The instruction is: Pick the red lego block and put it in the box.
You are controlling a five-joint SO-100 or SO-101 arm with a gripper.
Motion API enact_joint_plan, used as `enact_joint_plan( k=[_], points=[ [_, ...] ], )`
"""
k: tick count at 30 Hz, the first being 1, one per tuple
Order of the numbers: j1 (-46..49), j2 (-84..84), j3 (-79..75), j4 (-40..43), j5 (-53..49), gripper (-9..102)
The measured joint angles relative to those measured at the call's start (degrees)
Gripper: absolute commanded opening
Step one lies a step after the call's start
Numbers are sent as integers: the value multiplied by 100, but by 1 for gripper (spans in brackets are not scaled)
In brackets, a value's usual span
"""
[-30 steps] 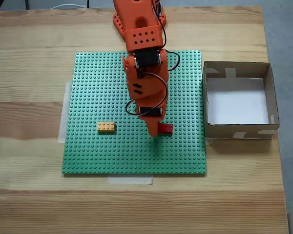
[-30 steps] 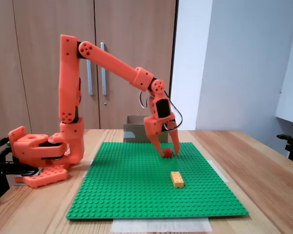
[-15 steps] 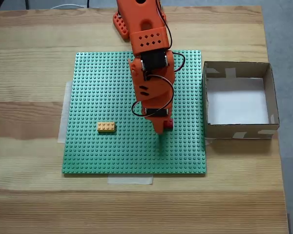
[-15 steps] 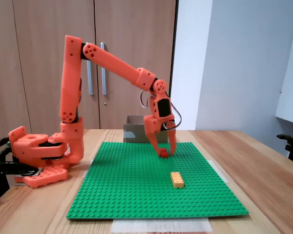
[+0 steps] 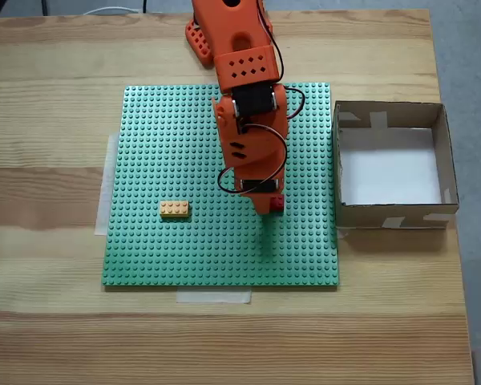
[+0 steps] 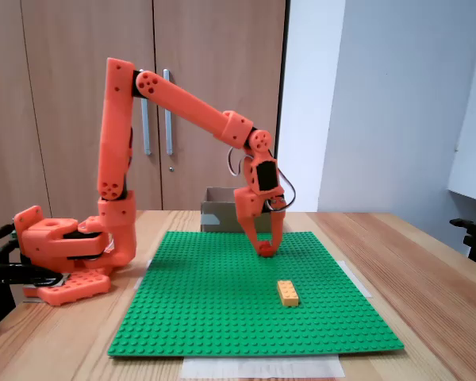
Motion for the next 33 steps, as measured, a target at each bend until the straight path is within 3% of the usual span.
enact_joint_plan(
  k=[17,33],
  points=[
    [-176,879,-149,439,-483,4],
    [-1617,1811,-1081,1336,-606,3]
  ],
)
